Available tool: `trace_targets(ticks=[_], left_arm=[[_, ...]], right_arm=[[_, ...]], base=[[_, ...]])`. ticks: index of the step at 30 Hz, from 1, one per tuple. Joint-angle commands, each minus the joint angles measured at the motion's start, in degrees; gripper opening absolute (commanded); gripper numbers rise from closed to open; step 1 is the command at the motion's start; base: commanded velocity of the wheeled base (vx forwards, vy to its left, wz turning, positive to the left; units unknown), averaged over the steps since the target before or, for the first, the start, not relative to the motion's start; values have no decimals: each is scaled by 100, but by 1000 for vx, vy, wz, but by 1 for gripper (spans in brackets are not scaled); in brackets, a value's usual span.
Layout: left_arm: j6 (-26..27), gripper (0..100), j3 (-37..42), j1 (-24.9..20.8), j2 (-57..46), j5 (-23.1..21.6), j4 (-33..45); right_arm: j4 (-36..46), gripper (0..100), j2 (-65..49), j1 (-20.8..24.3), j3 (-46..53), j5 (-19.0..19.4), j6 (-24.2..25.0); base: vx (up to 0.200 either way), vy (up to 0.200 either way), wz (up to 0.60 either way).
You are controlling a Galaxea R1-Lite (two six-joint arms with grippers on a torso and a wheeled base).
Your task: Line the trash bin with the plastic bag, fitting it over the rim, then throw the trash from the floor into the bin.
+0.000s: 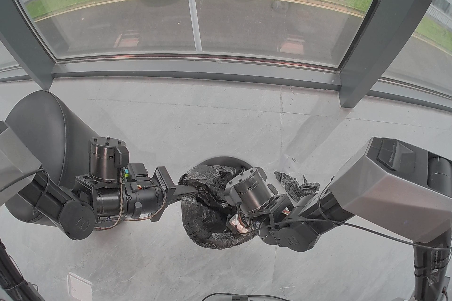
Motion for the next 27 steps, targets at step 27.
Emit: trace_targets(ticks=[27], left_arm=[[-18,0,105,-4,55,-10,-246]], right_arm=[[-21,100,305,90,-255,-546,-566]], base=[[0,0,0]])
